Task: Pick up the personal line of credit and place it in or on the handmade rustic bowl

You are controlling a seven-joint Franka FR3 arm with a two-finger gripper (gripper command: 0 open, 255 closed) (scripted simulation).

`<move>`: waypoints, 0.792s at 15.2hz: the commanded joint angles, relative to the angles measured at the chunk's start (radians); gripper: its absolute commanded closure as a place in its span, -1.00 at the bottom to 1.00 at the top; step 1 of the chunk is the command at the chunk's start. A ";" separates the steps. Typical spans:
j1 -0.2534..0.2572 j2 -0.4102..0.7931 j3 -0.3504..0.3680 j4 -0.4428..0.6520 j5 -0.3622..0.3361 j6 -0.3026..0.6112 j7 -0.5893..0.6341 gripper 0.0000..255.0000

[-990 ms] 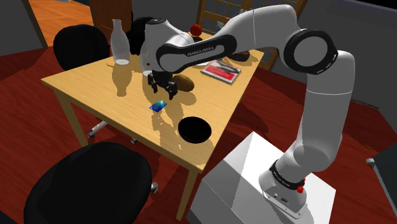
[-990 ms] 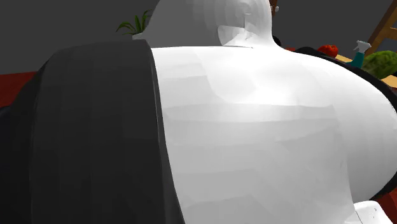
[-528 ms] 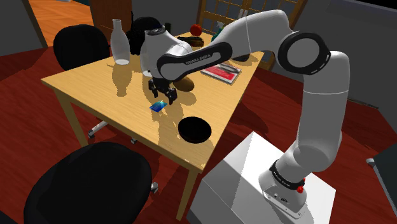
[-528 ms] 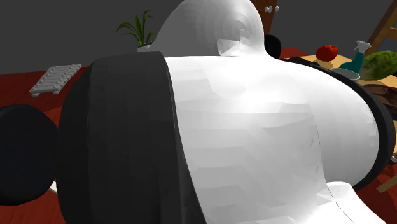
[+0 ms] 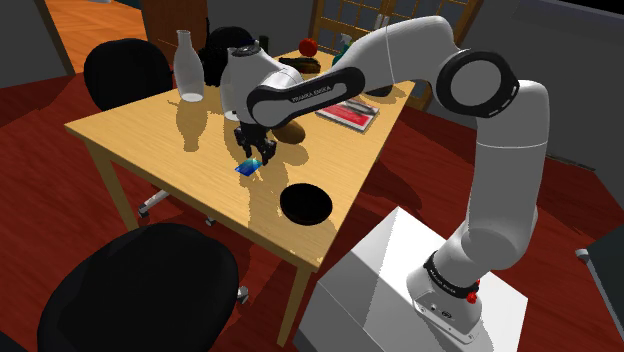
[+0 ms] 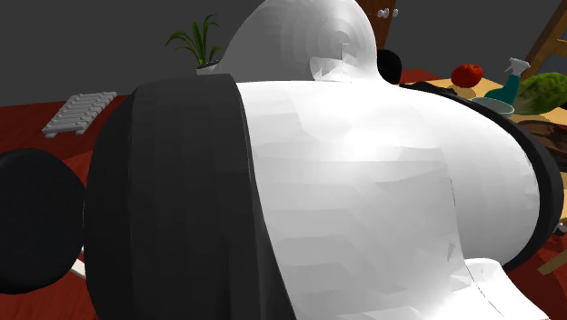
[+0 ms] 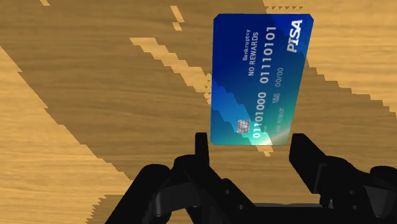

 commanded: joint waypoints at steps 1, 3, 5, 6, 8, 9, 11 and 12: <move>0.000 0.001 0.000 -0.001 0.000 -0.001 0.000 1.00; 0.000 0.000 0.000 -0.002 0.000 0.000 0.000 1.00; -0.001 -0.003 0.001 -0.005 0.001 0.000 0.001 1.00; 0.000 -0.002 0.001 -0.005 0.001 0.000 0.001 1.00; 0.000 -0.001 0.000 -0.004 0.001 0.000 0.001 1.00; 0.000 0.001 0.000 -0.001 0.000 -0.001 0.000 1.00; -0.002 -0.011 0.004 0.009 0.008 -0.021 -0.007 1.00; -0.003 -0.017 0.006 0.014 0.011 -0.031 -0.010 1.00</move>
